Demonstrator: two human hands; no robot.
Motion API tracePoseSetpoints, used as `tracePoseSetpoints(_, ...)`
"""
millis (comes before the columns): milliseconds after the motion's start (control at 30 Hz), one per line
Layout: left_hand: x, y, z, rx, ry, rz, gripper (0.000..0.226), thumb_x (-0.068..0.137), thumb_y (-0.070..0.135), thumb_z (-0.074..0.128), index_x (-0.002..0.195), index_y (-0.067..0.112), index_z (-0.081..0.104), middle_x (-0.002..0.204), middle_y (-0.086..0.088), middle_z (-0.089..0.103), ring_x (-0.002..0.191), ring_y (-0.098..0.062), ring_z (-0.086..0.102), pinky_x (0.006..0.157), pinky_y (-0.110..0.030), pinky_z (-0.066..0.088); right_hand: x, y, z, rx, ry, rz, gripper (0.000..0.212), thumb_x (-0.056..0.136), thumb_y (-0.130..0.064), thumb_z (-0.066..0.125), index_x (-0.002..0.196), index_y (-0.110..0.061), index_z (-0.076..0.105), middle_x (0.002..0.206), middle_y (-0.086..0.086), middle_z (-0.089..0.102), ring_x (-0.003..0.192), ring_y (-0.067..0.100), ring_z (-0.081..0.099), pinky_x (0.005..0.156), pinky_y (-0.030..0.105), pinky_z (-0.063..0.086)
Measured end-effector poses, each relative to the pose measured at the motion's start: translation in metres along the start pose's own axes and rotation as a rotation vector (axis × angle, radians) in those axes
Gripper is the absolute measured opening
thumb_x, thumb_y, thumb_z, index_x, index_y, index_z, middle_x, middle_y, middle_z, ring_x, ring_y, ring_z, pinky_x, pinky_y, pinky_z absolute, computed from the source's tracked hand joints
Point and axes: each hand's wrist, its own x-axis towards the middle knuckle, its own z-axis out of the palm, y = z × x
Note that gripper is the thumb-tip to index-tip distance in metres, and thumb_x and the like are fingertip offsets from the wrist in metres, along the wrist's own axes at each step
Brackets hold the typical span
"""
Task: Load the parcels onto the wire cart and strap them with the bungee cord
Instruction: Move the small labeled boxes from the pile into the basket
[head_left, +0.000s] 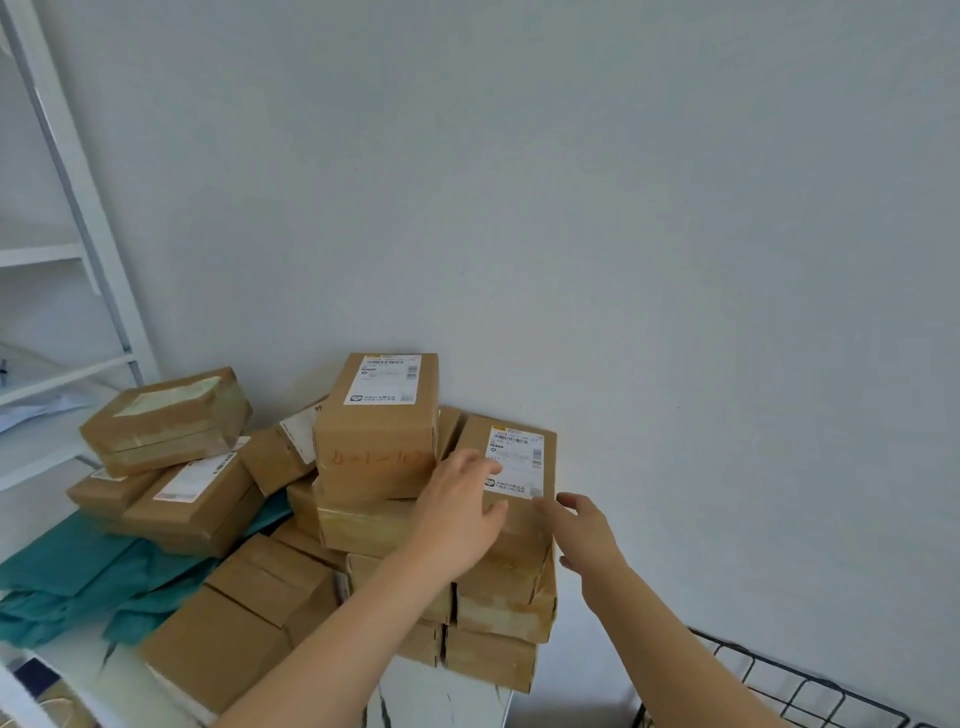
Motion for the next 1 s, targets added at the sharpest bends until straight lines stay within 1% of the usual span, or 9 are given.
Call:
tracePoseSetpoints(167, 0.011, -0.004, 0.011, 0.071, -0.083, -0.025, 0.043, 0.096, 0.028, 0.044, 0.138, 0.019, 0.040, 0.144, 0.003, 0.034, 0.129, -0.014, 0.035, 0.104, -0.027, 0.035, 0.006, 0.004, 0.004, 0.056, -0.081, 0.083, 0.033, 0.093, -0.027, 0.052, 0.120, -0.009, 0.058, 0.108, 0.004, 0.064, 0.094, 0.018, 0.059, 0.085, 0.033, 0.051)
tracePoseSetpoints(267, 0.015, -0.005, 0.016, 0.169, -0.191, -0.058, 0.045, 0.097, 0.031, 0.041, 0.140, 0.020, 0.036, 0.147, -0.002, 0.030, 0.134, -0.020, 0.029, 0.109, -0.034, 0.027, 0.008, 0.003, 0.002, 0.131, -0.101, 0.131, 0.024, 0.094, -0.024, 0.053, 0.110, -0.009, 0.062, 0.095, 0.003, 0.065, 0.081, 0.016, 0.059, 0.081, 0.033, 0.052)
tracePoseSetpoints(367, 0.016, -0.004, 0.018, 0.242, -0.250, -0.059, 0.047, 0.098, 0.032, 0.038, 0.143, 0.023, 0.031, 0.153, -0.004, 0.022, 0.143, -0.022, 0.012, 0.116, -0.045, 0.011, 0.009, 0.004, 0.001, 0.140, -0.092, 0.158, 0.016, 0.095, -0.025, 0.052, 0.091, -0.014, 0.064, 0.110, 0.014, 0.065, 0.107, 0.032, 0.061, 0.104, 0.045, 0.043)
tracePoseSetpoints(433, 0.017, -0.001, 0.020, 0.209, -0.285, -0.085, 0.046, 0.098, 0.030, 0.037, 0.143, 0.025, 0.030, 0.156, -0.004, 0.016, 0.145, -0.021, 0.003, 0.115, -0.053, 0.005, 0.008, 0.003, 0.000, 0.158, -0.089, 0.170, 0.018, 0.095, -0.026, 0.051, 0.081, -0.019, 0.060, 0.125, 0.019, 0.058, 0.121, 0.036, 0.052, 0.106, 0.047, 0.040)
tracePoseSetpoints(500, 0.018, 0.004, 0.022, 0.157, -0.259, -0.110, 0.044, 0.098, 0.027, 0.037, 0.141, 0.026, 0.033, 0.155, -0.002, 0.019, 0.144, -0.020, 0.008, 0.113, -0.056, 0.006, 0.011, 0.003, 0.000, 0.174, -0.096, 0.175, 0.018, 0.095, -0.028, 0.049, 0.082, -0.021, 0.058, 0.125, 0.017, 0.059, 0.121, 0.035, 0.053, 0.106, 0.044, 0.042)
tracePoseSetpoints(667, 0.022, 0.006, 0.021, -0.054, -0.072, -0.178, 0.042, 0.095, 0.017, 0.044, 0.137, 0.025, 0.041, 0.152, 0.000, 0.024, 0.137, -0.020, 0.028, 0.108, -0.040, 0.031, 0.021, 0.007, -0.010, 0.173, -0.085, 0.175, 0.021, 0.094, -0.035, 0.051, 0.109, -0.022, 0.055, 0.109, 0.001, 0.059, 0.113, 0.024, 0.054, 0.100, 0.039, 0.039)
tracePoseSetpoints(767, 0.024, 0.003, 0.017, -0.230, -0.050, -0.287, 0.051, 0.092, 0.017, 0.049, 0.140, 0.027, 0.036, 0.152, 0.000, 0.027, 0.112, -0.020, 0.055, 0.081, -0.034, 0.050, 0.022, 0.013, -0.016, 0.199, -0.070, 0.201, 0.029, 0.092, -0.038, 0.054, 0.115, -0.021, 0.052, 0.108, -0.001, 0.058, 0.109, 0.023, 0.053, 0.102, 0.040, 0.041)
tracePoseSetpoints(867, 0.022, 0.003, 0.019, -0.396, -0.118, -0.389, 0.060, 0.091, 0.018, 0.050, 0.146, 0.023, 0.024, 0.138, -0.003, 0.047, 0.073, -0.013, 0.055, 0.057, -0.024, 0.041, 0.017, 0.015, -0.016, 0.227, -0.114, 0.233, 0.028, 0.091, -0.041, 0.056, 0.109, -0.020, 0.054, 0.095, -0.002, 0.061, 0.097, 0.019, 0.057, 0.093, 0.034, 0.046)
tracePoseSetpoints(1000, 0.019, 0.006, 0.022, -0.496, -0.050, -0.406, 0.067, 0.089, 0.016, 0.053, 0.147, 0.025, 0.021, 0.138, 0.000, 0.047, 0.087, -0.016, 0.060, 0.060, -0.023, 0.044, 0.013, 0.013, -0.018, 0.257, -0.153, 0.210, 0.033, 0.088, -0.046, 0.059, 0.112, -0.025, 0.055, 0.108, -0.002, 0.062, 0.106, 0.020, 0.057, 0.098, 0.037, 0.044)
